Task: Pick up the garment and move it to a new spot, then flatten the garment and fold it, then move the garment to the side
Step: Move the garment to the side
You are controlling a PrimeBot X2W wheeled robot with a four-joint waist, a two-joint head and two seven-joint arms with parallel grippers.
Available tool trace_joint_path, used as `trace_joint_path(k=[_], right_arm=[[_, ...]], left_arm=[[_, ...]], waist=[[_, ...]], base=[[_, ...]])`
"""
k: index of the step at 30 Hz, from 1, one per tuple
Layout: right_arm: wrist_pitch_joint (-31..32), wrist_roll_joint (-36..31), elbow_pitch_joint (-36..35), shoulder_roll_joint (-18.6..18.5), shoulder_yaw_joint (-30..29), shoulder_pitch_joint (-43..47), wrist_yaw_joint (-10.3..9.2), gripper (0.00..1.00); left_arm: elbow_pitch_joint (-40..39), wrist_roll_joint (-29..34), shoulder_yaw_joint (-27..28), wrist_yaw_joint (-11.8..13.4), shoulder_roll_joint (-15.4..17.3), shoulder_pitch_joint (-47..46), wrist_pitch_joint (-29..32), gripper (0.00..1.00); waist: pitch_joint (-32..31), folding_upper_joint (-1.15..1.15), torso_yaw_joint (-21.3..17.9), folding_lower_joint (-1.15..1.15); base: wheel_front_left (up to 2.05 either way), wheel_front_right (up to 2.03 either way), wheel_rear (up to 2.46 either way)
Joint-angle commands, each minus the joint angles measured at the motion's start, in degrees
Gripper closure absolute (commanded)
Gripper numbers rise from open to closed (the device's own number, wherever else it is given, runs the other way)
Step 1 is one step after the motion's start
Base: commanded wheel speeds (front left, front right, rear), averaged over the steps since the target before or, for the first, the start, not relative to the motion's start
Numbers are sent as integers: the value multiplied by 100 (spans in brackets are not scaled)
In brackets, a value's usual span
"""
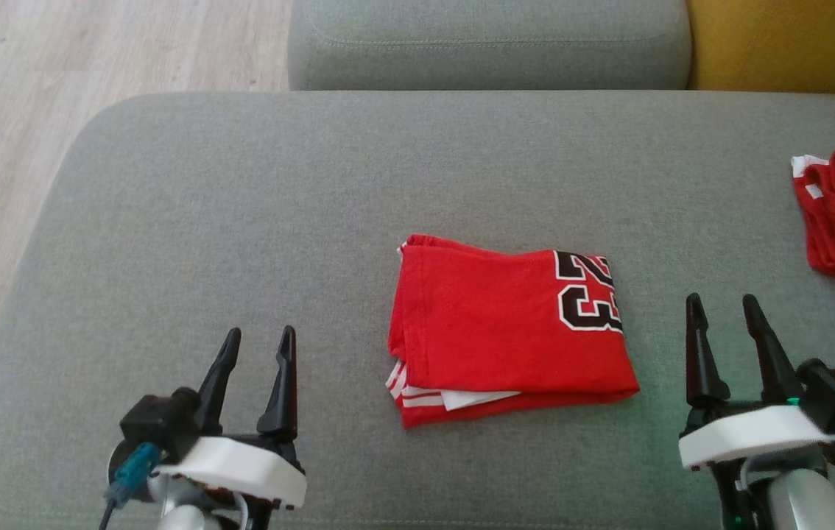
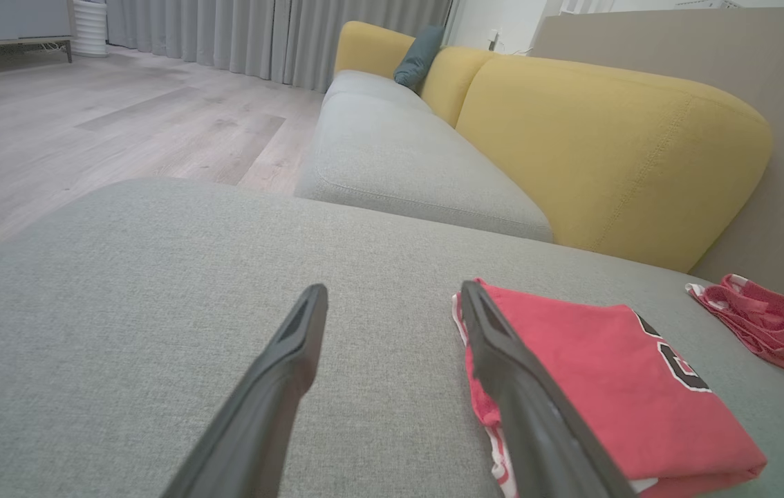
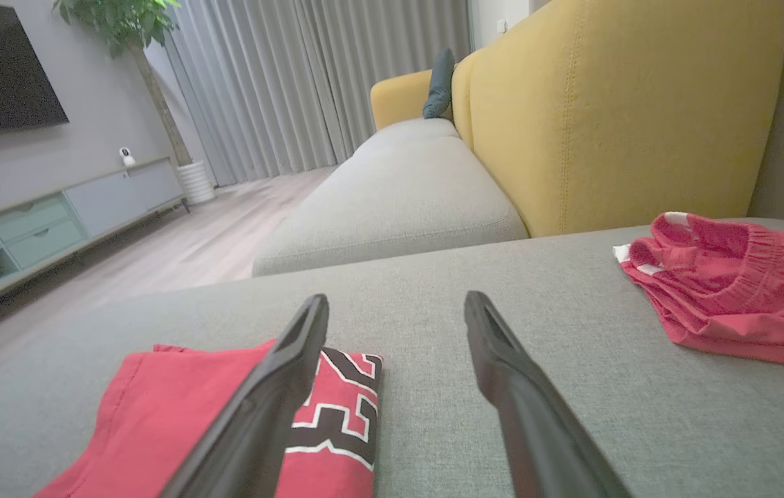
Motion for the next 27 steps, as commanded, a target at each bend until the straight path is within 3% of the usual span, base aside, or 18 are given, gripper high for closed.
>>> trace_joint_path(k=[1, 12, 27], right_arm=[[81, -144, -145, -23, 91, -264, 37, 0], [1780, -700, 194, -26, -166, -929, 37, 0], [3575, 364, 768, -761, 494, -1527, 37, 0]], left_arm=[[-166, 47, 258, -25, -13, -179, -71, 0], [-149, 95, 326, -111, -163, -294, -71, 0], [-90, 159, 473, -261, -385, -562, -71, 0]], waist=[[19, 0, 5, 0], [355, 0, 156, 0], [1027, 0, 639, 0]], base=[[0, 0, 0], [0, 0, 0], [0, 0, 0]])
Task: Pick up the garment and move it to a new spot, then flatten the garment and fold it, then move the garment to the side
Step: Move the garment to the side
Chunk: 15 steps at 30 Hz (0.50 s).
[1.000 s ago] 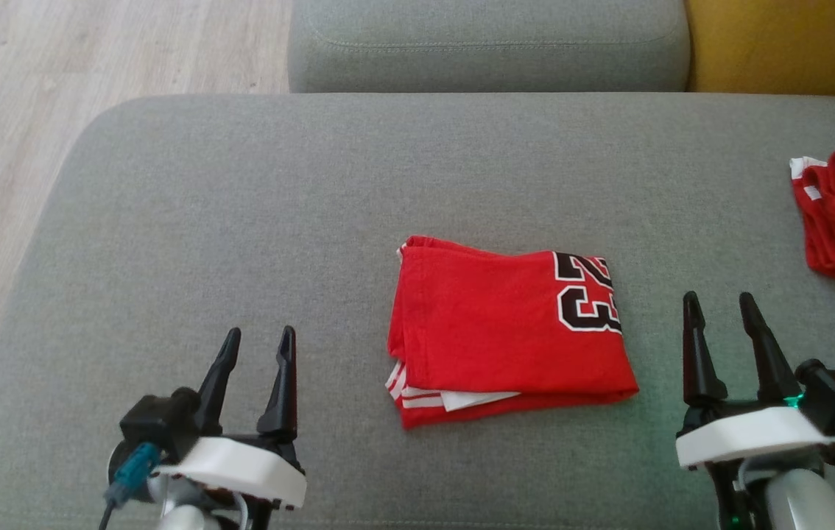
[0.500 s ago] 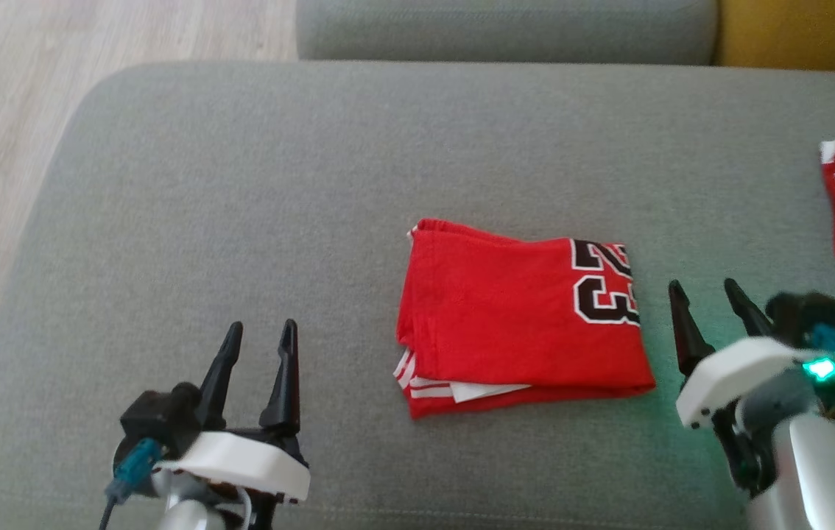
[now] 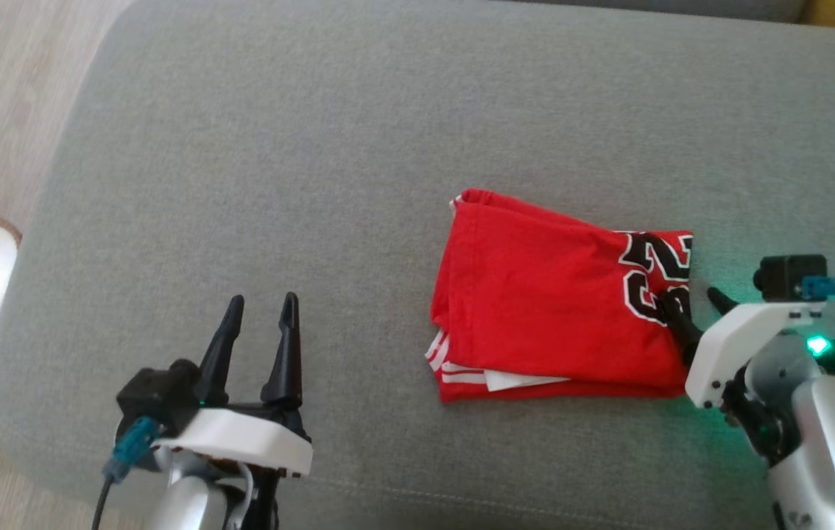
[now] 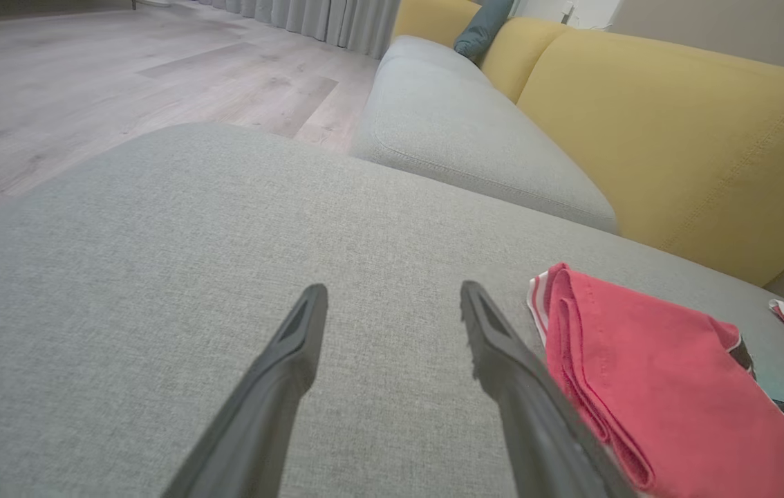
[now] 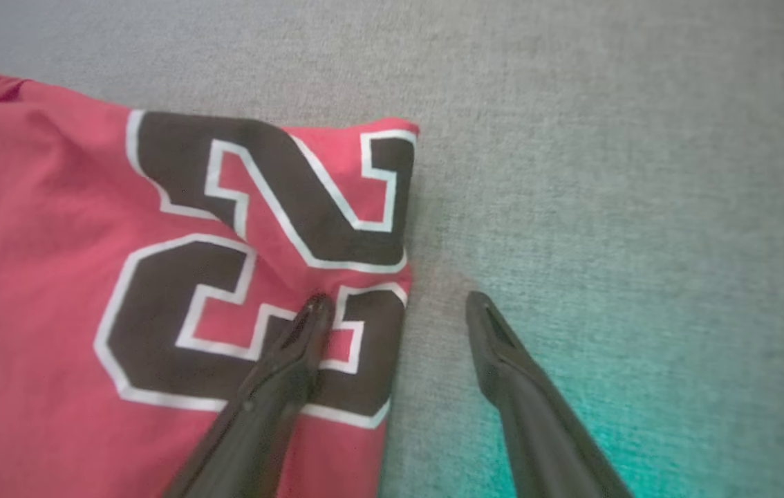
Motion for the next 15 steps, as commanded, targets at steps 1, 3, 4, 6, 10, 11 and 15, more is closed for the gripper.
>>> trace_joint_path(k=[1, 3, 4, 6, 10, 11, 15], right_arm=[[153, 154, -123, -79, 208, -204, 37, 0], [372, 371, -68, -115, 320, -217, 37, 0], [465, 465, -47, -133, 363, -224, 37, 0], [556, 585, -39, -177, 444, -241, 37, 51], [549, 719, -33, -216, 571, -292, 37, 100], [497, 724, -42, -217, 587, -315, 37, 100], [117, 633, -174, -254, 529, -512, 37, 100]], left_arm=[[-148, 61, 201, -18, -18, -270, -71, 0], [-140, 71, 214, -33, -26, -286, -71, 0], [-138, 75, 221, -37, -29, -292, -71, 0], [-140, 82, 242, -43, -33, -298, -71, 0], [-160, 114, 287, -43, -38, -309, -71, 0], [-170, 126, 297, -45, -38, -313, -71, 0], [-236, 247, 354, -64, -40, -348, -71, 0]], waist=[[78, 0, 77, -1], [105, 0, 101, -1], [115, 0, 109, -1], [130, 0, 110, -1], [148, 0, 36, -1], [155, 0, -9, -1], [223, 0, -396, -1]], base=[[0, 0, 0], [0, 0, 0], [0, 0, 0], [0, 0, 0], [0, 0, 0], [0, 0, 0], [0, 0, 0]])
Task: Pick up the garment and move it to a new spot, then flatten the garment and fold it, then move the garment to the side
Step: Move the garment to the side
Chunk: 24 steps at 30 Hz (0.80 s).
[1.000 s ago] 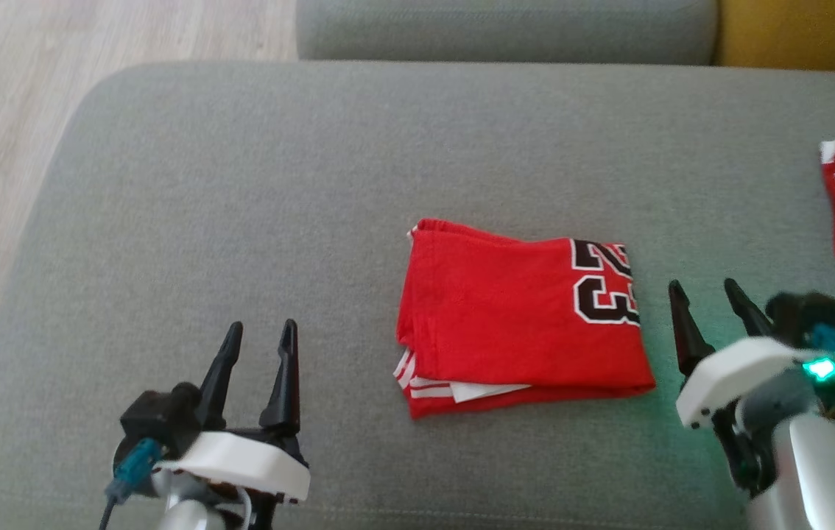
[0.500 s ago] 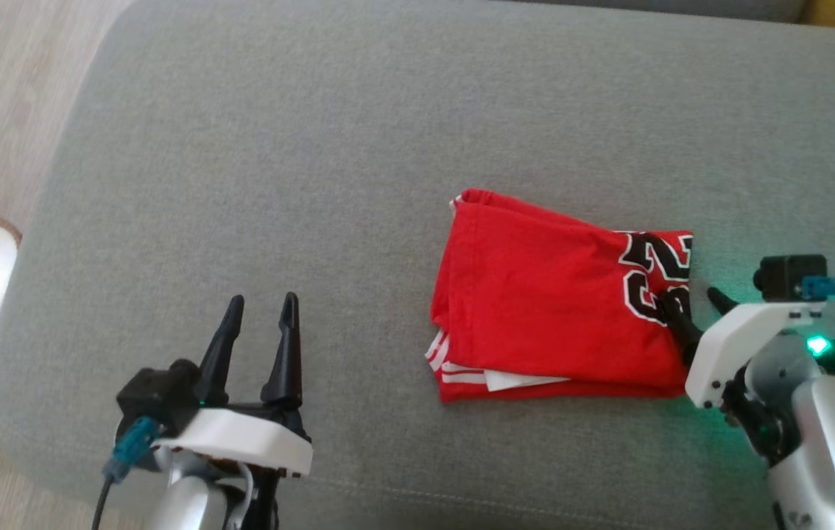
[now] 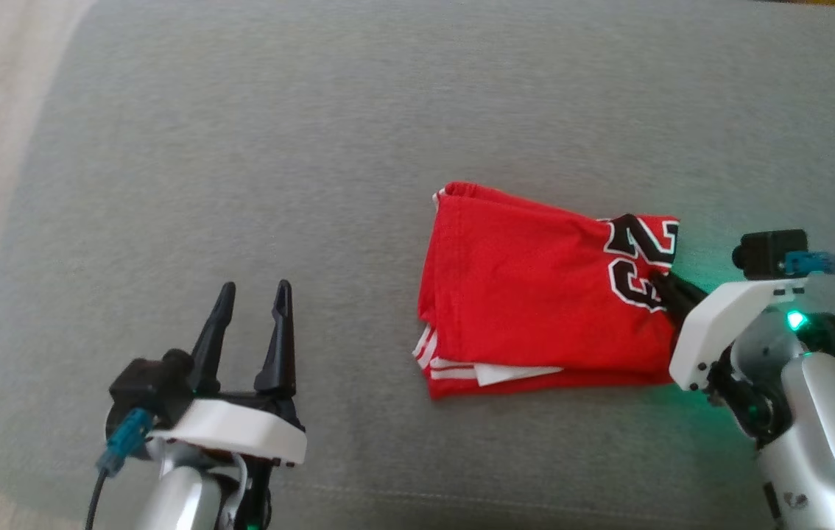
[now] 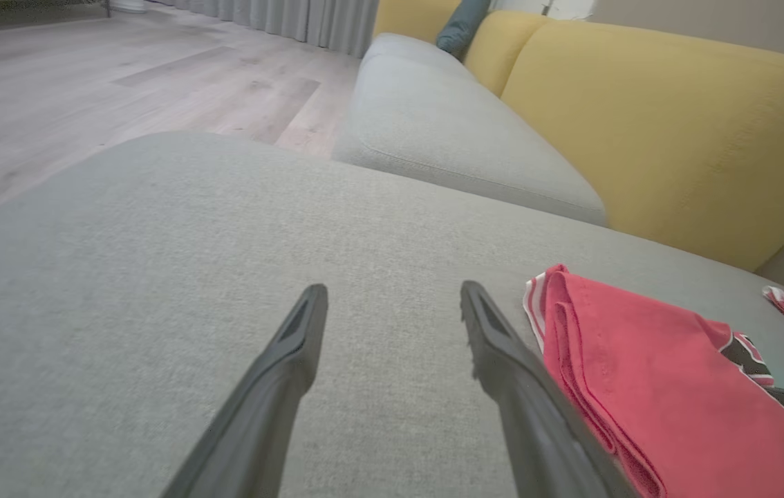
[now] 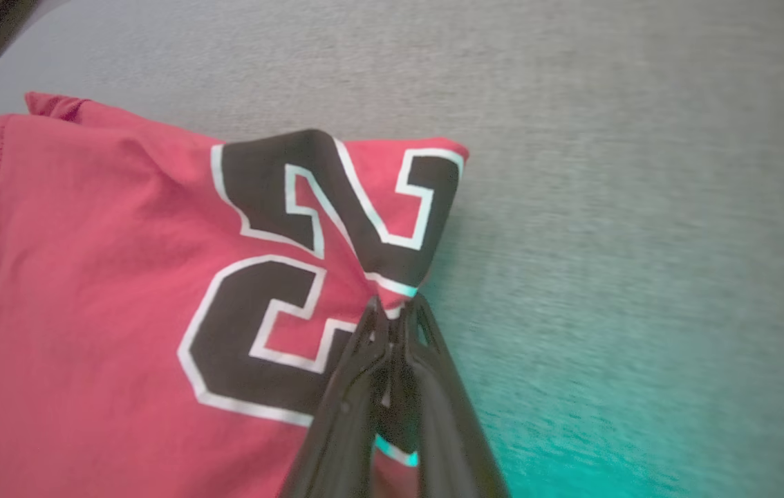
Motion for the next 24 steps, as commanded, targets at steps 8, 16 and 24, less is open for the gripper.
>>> trace_joint_path(k=[8, 16, 24], right_arm=[[-371, -243, -710, -345, -360, -429, 36, 100], [-571, -319, -1045, -215, -696, -574, 36, 100], [-876, -403, -914, 32, -786, -641, 36, 100]], left_arm=[[-320, 287, 207, -104, -2, -389, -70, 0], [-362, 448, 194, -139, 159, -649, -48, 0], [-447, 559, 122, -138, 326, -849, 126, 0]], waist=[[372, 0, -1313, 0], [782, 0, -2342, 0], [902, 0, -2774, 0]], base=[[0, 0, 0], [0, 0, 0], [0, 0, 0]])
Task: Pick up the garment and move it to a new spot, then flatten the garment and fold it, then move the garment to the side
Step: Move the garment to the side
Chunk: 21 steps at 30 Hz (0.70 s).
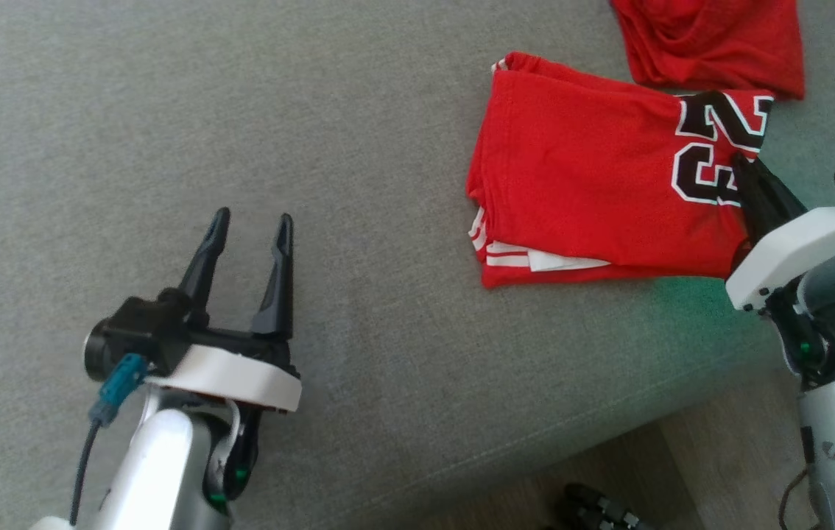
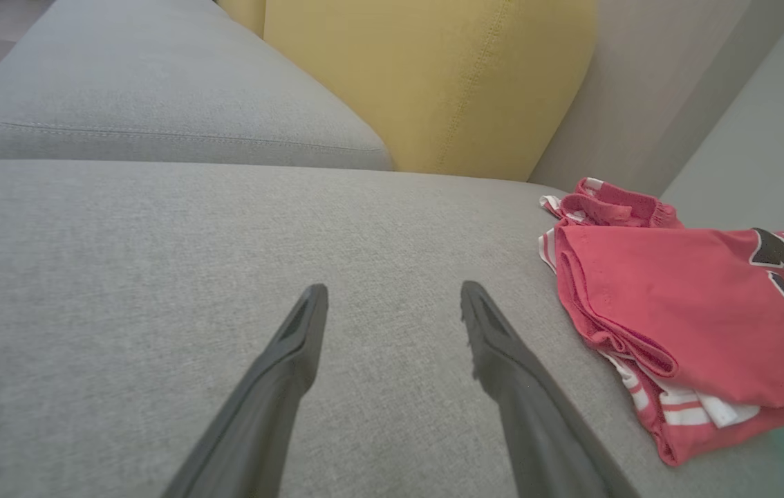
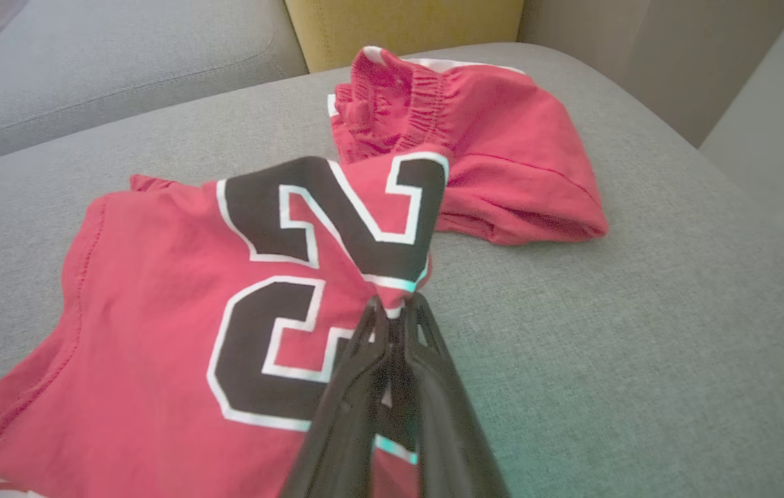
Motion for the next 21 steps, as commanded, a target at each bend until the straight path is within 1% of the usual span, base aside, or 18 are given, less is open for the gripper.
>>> trace_joint_path(k=[1, 8, 13, 16, 21], right_arm=[[-84, -39, -180, -17, 45, -198, 37, 100], [-48, -188, -31, -106, 16, -515, 37, 100], [100, -431, 332, -267, -243, -1065, 37, 100], [187, -664, 606, -424, -457, -1437, 37, 100], [319, -1114, 1015, -809, -810, -1929, 37, 100]], left_arm=[[-210, 43, 143, -2, 84, -150, 15, 0], [-137, -31, 91, 24, 35, -92, -28, 0], [-55, -119, 28, 38, -50, -49, -97, 0], [-25, -160, 5, 55, -89, -34, -130, 0], [-14, -206, -12, 80, -134, -26, -164, 0]], waist=[[30, 0, -20, 0], [-168, 0, 347, 0], [-362, 0, 721, 0], [-427, 0, 957, 0], [-386, 0, 1307, 0]], base=[[0, 0, 0], [0, 0, 0], [0, 0, 0], [0, 0, 0], [0, 0, 0]])
